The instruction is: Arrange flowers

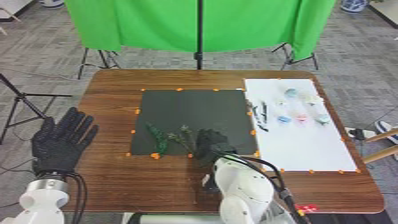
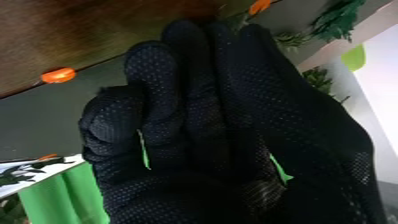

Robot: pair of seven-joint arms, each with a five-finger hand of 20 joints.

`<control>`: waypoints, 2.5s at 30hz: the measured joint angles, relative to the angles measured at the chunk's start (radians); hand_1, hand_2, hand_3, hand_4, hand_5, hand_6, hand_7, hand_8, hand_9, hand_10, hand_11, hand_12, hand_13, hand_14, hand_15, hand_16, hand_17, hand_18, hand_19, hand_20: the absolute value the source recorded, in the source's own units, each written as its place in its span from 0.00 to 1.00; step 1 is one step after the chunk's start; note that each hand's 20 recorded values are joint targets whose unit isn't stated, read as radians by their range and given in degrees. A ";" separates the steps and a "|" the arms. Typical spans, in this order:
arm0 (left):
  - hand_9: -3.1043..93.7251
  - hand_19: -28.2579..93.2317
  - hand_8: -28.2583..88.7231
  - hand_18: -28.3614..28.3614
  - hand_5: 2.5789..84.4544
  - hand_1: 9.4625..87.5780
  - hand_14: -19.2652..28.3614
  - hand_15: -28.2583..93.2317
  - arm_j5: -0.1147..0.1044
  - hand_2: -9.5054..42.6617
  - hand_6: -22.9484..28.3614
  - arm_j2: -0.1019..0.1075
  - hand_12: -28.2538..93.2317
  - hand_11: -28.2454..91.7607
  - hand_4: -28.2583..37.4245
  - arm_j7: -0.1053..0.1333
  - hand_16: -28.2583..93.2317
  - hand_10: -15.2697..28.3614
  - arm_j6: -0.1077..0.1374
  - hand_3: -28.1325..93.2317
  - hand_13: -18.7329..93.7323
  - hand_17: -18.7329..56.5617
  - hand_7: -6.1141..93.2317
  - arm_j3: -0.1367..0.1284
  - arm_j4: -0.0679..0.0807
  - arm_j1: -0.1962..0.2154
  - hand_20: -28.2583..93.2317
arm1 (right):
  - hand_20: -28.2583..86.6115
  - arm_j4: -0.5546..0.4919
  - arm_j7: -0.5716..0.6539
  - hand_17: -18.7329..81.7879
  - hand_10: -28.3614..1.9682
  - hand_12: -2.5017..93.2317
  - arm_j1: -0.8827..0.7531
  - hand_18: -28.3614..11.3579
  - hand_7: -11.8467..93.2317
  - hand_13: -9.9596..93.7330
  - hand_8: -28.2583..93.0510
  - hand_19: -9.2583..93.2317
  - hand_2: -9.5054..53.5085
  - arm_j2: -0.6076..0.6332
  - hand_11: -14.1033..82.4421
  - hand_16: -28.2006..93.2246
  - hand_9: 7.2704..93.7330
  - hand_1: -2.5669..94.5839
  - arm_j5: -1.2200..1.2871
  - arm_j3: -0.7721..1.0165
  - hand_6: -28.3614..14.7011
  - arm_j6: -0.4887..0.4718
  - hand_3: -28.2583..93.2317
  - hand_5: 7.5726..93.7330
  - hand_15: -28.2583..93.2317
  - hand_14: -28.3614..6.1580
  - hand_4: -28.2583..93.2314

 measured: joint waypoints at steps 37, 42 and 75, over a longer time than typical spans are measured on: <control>0.46 0.50 0.18 0.77 0.55 0.25 0.72 0.54 -0.009 0.42 0.61 0.004 0.35 0.42 0.00 -0.006 0.21 0.69 -0.048 0.82 0.45 0.20 0.20 0.017 0.018 -0.035 0.38 | 0.53 0.174 0.258 0.58 0.16 0.20 0.237 0.03 0.20 0.70 0.17 1.00 0.00 0.149 0.30 0.43 0.62 0.46 0.001 0.296 0.34 0.220 0.79 0.63 0.81 0.31 0.04; 0.46 0.50 0.18 0.77 0.55 0.25 0.72 0.54 -0.014 0.43 0.61 0.008 0.35 0.42 0.00 -0.006 0.20 0.69 -0.040 0.82 0.45 0.20 0.20 0.021 0.017 -0.035 0.38 | 0.53 0.197 0.260 0.57 0.15 0.20 0.247 0.03 0.20 0.69 0.17 1.00 0.00 0.159 0.30 0.42 0.62 0.45 0.026 0.289 0.34 0.197 0.77 0.63 0.81 0.31 0.03; 0.47 0.50 0.17 0.77 0.57 0.25 0.73 0.56 -0.084 0.43 0.62 -0.011 0.36 0.44 0.00 0.017 0.20 0.71 0.001 0.83 0.45 0.20 0.21 -0.084 -0.039 0.000 0.38 | 0.57 0.380 0.113 0.68 0.65 0.53 0.297 0.10 0.52 0.91 0.38 1.00 0.00 0.100 0.28 0.61 0.95 0.74 -0.224 0.140 0.64 0.190 0.76 0.78 0.65 0.66 0.00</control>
